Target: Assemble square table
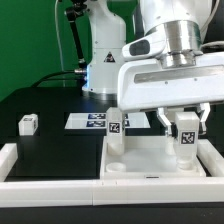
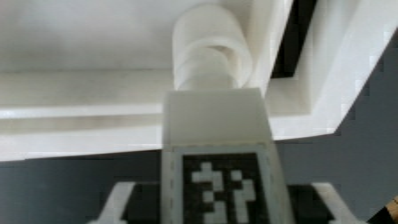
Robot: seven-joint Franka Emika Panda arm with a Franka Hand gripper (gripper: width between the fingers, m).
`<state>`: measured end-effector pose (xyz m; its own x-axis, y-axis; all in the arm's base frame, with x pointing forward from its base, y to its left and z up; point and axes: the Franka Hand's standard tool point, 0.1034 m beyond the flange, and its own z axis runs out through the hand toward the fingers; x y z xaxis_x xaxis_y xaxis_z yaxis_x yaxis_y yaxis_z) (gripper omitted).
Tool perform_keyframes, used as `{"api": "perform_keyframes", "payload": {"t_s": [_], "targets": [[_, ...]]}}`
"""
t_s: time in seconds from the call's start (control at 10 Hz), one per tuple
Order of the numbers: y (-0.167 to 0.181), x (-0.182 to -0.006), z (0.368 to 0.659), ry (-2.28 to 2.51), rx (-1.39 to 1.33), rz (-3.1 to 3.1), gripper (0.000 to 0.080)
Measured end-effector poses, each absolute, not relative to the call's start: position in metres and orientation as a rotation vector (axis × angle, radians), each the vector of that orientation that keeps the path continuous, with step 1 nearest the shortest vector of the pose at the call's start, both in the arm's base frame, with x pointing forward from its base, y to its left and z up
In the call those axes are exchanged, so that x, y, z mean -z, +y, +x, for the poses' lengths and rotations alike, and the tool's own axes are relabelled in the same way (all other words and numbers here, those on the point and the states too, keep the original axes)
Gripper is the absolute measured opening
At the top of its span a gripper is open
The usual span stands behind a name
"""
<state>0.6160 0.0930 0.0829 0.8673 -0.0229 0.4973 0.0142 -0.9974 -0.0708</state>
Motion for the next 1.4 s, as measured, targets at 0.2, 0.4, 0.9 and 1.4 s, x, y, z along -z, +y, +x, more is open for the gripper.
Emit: {"api": "perform_keyframes", "payload": {"t_s": [0.2, 0.4, 0.9, 1.4], "targets": [[0.094, -0.083, 0.616, 0.003, 0.798, -2.965, 0.0287], [0.097, -0.078, 0.616, -0.003, 0.812, -2.962, 0.0287], [0.107, -0.069, 0.615, -0.003, 0.899, -2.944, 0.0287], [0.107, -0.066, 0.613, 0.006, 0.882, -2.949, 0.0492]]}}
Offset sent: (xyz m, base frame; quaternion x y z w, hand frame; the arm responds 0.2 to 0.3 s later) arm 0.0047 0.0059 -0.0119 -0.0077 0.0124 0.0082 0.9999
